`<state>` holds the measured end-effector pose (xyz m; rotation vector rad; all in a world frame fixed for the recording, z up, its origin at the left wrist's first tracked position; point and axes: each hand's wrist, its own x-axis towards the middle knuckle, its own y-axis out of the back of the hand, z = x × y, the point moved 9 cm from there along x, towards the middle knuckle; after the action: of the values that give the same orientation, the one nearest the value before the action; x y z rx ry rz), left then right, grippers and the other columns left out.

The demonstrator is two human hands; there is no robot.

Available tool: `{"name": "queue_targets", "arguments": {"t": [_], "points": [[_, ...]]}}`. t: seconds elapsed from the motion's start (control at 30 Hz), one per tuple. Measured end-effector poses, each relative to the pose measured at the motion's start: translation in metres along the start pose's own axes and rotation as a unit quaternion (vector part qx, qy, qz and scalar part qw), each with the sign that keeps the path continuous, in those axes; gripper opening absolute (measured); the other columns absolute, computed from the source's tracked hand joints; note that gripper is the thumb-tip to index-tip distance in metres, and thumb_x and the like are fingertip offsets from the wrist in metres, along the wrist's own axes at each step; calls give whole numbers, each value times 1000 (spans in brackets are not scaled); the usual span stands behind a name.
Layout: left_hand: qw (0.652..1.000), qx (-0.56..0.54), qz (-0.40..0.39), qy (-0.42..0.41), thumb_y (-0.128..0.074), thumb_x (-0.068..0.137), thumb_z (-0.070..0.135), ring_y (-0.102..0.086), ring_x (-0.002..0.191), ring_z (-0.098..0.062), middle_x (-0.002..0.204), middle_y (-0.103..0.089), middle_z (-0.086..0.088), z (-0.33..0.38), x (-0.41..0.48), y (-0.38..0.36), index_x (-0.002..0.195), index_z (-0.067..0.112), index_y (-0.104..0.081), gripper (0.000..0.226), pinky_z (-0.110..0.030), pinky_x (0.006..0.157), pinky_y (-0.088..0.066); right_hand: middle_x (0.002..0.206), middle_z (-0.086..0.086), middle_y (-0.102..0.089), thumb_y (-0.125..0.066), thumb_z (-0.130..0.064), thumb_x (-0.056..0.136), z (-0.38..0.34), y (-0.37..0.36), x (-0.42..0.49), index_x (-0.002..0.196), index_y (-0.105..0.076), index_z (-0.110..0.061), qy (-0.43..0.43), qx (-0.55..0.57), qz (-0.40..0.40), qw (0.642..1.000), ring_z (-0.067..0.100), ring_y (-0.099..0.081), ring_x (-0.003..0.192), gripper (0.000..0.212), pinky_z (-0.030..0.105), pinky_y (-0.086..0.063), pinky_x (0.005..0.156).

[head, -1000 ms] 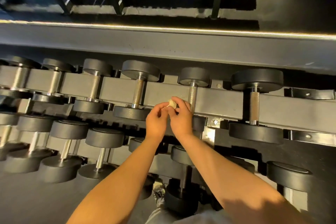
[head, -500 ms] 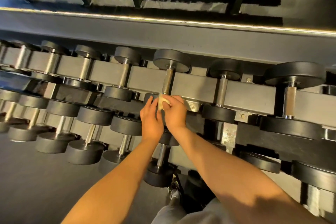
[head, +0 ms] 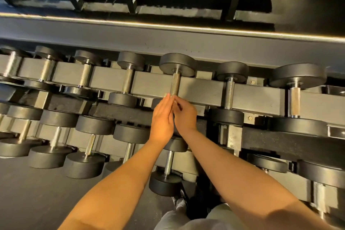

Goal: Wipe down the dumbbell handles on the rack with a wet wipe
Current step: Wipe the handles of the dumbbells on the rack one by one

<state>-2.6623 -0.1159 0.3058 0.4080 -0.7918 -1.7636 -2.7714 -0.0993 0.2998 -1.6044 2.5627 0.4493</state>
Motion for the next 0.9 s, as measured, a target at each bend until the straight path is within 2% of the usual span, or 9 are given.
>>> {"name": "queue_targets", "arguments": {"t": [0.13, 0.2, 0.4, 0.5, 0.57, 0.63, 0.73, 0.83, 0.9], "points": [[999, 22, -17, -36, -46, 105, 17, -42, 143, -19, 149, -53, -1, -15, 17, -1, 146, 18, -52, 42, -43, 120, -33, 134, -12, -56, -45, -15, 106, -2, 5, -2, 142, -54, -26, 2, -1, -9, 1000, 4, -49, 125, 39, 21, -38, 109], [999, 9, -4, -37, -48, 102, 8, -50, 136, -21, 139, -59, 0, -21, 21, 7, 139, 17, -58, 39, -43, 116, -39, 133, -7, -57, -48, -10, 104, 1, 12, -2, 137, -59, -21, 24, -71, 24, 997, 12, -48, 127, 37, 23, -36, 110], [977, -30, 35, 208, -37, 108, 13, -59, 107, -18, 121, -65, -7, -82, 9, 30, 147, 25, -50, 42, -28, 93, -46, 139, -1, -54, -53, -8, 101, 11, -1, -9, 139, -57, -17, 23, -135, 28, 990, 14, -35, 133, 39, 21, -25, 113], [979, -114, 43, 165, -37, 110, 22, -55, 127, -16, 138, -59, -4, -61, 6, 18, 143, 20, -51, 36, -34, 113, -40, 137, 0, -57, -51, -9, 101, 5, -3, -9, 137, -59, -16, 36, -165, 56, 984, 16, -37, 131, 37, 23, -30, 112], [980, -155, 32, 123, -37, 110, 18, -34, 148, -16, 157, -41, -1, -47, 3, 5, 149, 19, -43, 39, -29, 124, -23, 133, 0, -59, -51, -8, 101, 3, -5, -8, 133, -62, -16, 46, -166, 66, 983, 17, -39, 127, 35, 22, -32, 110], [998, -43, 1, 41, -36, 109, 13, -9, 155, -13, 167, -16, 1, -30, -4, 0, 158, 17, -25, 50, -21, 125, -7, 132, 0, -60, -52, -6, 101, 4, -3, -9, 132, -63, -16, 43, -148, 73, 985, 16, -39, 127, 35, 21, -32, 109], [1000, -4, -6, -20, -38, 109, 13, -17, 154, -14, 165, -26, -6, -31, -7, 6, 158, 16, -27, 51, -29, 125, -17, 135, -2, -57, -52, -7, 101, 7, -3, -10, 134, -61, -18, 36, -138, 55, 988, 12, -37, 129, 37, 21, -30, 112], [983, -85, 27, 160, -36, 109, 21, -52, 133, -27, 144, -54, -12, -71, -2, 17, 148, 15, -44, 41, -39, 109, -44, 139, -4, -53, -51, -8, 101, 8, -2, -13, 138, -59, -20, 27, -125, 41, 991, 10, -34, 133, 39, 23, -27, 116], [969, -107, 32, 223, -35, 108, 21, -56, 128, -29, 140, -57, -13, -74, -8, 18, 148, 13, -43, 42, -38, 104, -46, 140, -4, -52, -52, -9, 101, 8, -2, -14, 138, -58, -20, 20, -114, 40, 993, 11, -33, 135, 39, 26, -28, 118]]}}
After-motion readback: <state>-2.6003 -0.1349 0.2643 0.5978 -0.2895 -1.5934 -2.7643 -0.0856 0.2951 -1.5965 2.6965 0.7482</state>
